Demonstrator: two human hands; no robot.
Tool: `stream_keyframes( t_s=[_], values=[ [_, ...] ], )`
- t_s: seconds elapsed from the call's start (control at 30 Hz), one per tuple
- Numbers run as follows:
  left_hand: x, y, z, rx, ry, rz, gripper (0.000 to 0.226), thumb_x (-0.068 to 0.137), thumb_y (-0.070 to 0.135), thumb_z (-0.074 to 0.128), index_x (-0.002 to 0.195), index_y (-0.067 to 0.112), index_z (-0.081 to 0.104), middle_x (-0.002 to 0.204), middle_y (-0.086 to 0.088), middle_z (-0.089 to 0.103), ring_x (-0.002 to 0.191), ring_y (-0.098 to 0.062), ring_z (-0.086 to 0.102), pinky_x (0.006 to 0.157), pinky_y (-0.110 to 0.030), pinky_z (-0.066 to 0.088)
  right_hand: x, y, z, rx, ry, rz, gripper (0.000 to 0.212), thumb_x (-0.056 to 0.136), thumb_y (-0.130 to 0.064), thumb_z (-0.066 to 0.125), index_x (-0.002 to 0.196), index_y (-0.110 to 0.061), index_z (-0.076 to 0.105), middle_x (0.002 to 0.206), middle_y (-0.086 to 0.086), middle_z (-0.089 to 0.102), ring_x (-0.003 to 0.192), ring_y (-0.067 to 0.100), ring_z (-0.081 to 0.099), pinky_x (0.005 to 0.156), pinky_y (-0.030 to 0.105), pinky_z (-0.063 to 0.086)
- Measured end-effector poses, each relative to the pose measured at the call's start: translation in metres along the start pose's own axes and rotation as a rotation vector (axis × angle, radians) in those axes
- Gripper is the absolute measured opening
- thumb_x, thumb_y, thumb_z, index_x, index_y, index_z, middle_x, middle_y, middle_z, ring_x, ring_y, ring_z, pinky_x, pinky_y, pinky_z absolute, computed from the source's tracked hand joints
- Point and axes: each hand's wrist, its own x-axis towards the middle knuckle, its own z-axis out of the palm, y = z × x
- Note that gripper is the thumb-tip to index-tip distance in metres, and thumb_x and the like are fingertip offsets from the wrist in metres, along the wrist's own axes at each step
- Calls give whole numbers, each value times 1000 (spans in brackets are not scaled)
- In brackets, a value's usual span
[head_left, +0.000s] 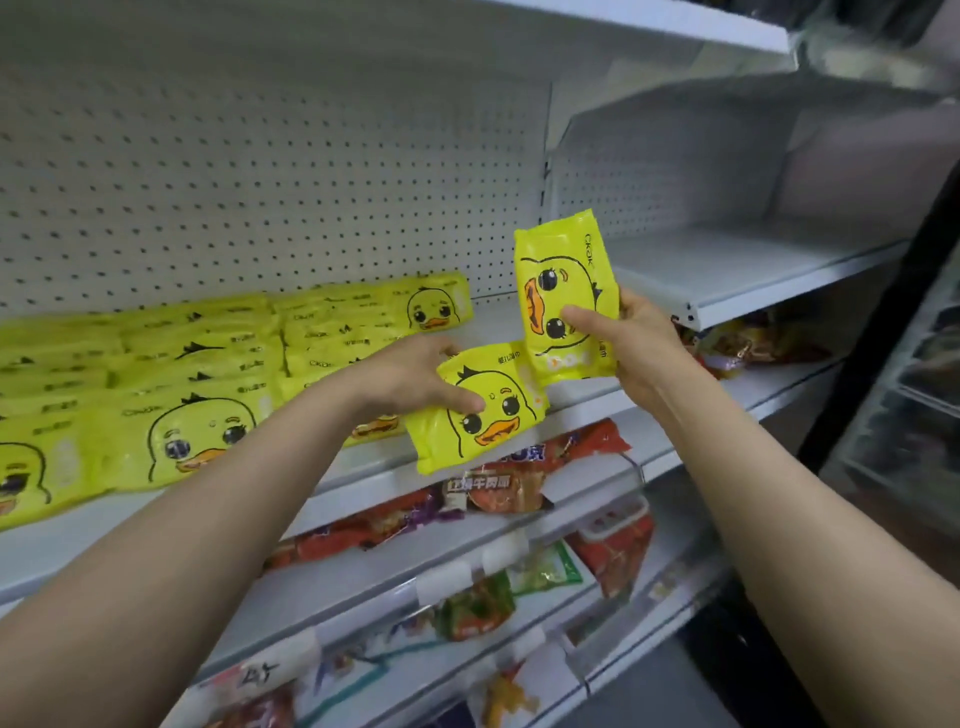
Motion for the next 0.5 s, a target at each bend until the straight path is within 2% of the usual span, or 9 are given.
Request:
stream_keyframes(
  t_s=[0.07,0.13,0.23,0.33,0.4,0.5],
  values=[
    [24,5,5,28,-2,-8,51,72,28,84,115,20,58,127,2,57,131,-16,43,99,-29,38,19,2,-13,11,-2,5,36,81,-7,76,115,-11,67,102,7,76,86,23,74,68,42,61],
    [46,8,10,72,18,-23,53,71,31,84,116,19,60,126,2,59,125,-16,48,102,-33,40,40,4,-23,16,-9,4,36,81,-7,76,116,-10,66,103,8,75,86,24,73,66,43,62],
    [77,11,16,215,36,-34,60,75,35,80,125,18,53,122,4,55,113,-15,50,88,-23,38,70,8,-32,26,-39,3,38,81,-7,76,118,-8,65,107,11,74,93,30,72,71,48,61],
    [105,9,16,387,59,-74,75,77,39,77,139,15,42,141,-4,48,127,-23,46,87,-23,35,100,11,-37,35,-83,19,40,78,-9,79,117,-11,66,107,9,75,97,30,72,78,49,60],
    [126,4,10,428,80,-124,79,77,39,77,142,15,38,144,-6,46,130,-25,44,91,-25,36,122,11,-41,46,-114,30,44,76,-10,82,117,-11,66,106,8,75,98,31,72,83,52,58],
    [150,-5,-3,491,160,-180,65,74,35,79,130,22,49,126,-5,57,116,-24,50,84,-29,42,151,13,-44,44,-154,23,45,75,-9,82,117,-9,65,105,8,75,95,29,73,83,53,58]
  ],
)
